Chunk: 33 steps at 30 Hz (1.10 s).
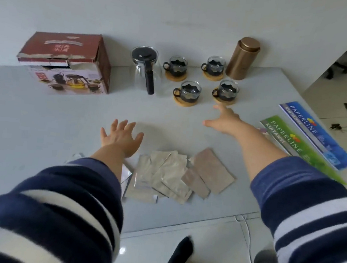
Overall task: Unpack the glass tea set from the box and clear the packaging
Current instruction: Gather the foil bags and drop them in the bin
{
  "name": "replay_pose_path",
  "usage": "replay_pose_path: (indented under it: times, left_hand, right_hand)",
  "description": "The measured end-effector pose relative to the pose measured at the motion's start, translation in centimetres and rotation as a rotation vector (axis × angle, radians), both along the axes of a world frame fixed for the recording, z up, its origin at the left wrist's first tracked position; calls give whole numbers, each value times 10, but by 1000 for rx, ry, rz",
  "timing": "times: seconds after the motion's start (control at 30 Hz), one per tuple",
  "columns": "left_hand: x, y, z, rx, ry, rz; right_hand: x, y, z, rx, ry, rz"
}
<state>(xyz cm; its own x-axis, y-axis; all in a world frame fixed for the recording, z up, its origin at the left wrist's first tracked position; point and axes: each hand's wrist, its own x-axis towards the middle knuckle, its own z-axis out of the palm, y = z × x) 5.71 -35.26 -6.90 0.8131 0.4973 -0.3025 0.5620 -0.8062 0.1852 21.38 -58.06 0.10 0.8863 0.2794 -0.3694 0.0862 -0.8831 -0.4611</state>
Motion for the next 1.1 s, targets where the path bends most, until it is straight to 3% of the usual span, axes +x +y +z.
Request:
replay_pose_path:
  times: [0.23, 0.37, 0.57, 0.73, 0.9, 1.1]
  left_hand:
    - [-120, 34, -9, -39, 133, 276]
    - [-146, 36, -21, -10, 151, 326]
    - [-133, 0, -24, 55, 45, 374]
    - [-107, -36, -14, -166, -98, 455]
    - [-95, -57, -2, -325, -55, 307]
    - [-91, -44, -11, -277, 141, 182]
  right_hand:
    - [-88, -8, -44, -306, 103, -6]
    - [-112, -11, -59, -361, 56, -21]
    - [-136, 14, -68, -206, 93, -184]
    - [-153, 40, -71, -9, 192, -333]
    - [-176, 54, -82, -86, 206, -294]
    - [-184, 55, -81, -180, 144, -191]
